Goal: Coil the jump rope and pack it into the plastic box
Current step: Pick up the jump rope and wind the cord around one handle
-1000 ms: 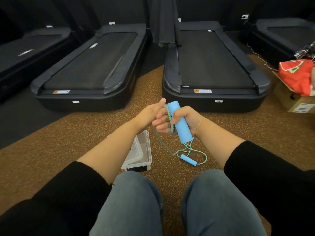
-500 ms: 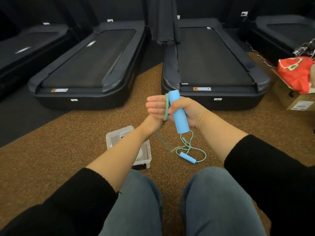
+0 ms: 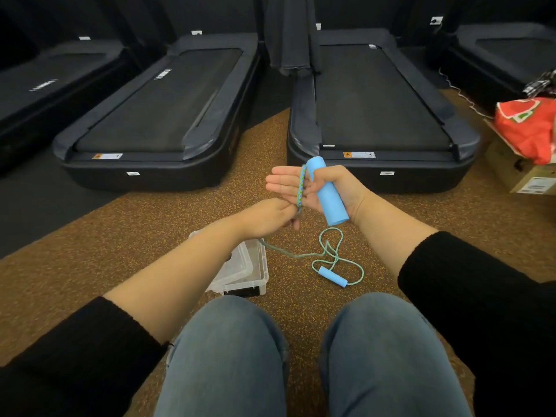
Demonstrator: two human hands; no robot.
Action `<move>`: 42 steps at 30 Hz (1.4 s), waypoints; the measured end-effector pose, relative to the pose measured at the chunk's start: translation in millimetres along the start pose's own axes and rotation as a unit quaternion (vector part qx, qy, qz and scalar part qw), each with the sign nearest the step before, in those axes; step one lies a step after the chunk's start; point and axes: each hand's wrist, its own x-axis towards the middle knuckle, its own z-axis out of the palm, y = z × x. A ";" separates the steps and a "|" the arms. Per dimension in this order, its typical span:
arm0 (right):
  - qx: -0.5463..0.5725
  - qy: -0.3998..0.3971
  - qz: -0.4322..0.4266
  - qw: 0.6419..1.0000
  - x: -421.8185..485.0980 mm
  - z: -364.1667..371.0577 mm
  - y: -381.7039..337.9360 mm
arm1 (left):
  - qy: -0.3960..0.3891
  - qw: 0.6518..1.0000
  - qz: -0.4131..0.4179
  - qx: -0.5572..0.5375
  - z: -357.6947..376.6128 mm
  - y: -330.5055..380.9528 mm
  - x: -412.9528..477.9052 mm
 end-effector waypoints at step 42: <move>0.014 0.013 0.012 1.000 -44.8 24.9 17.5 | 0.054 0.987 0.142 -0.057 -37.4 12.3 2.6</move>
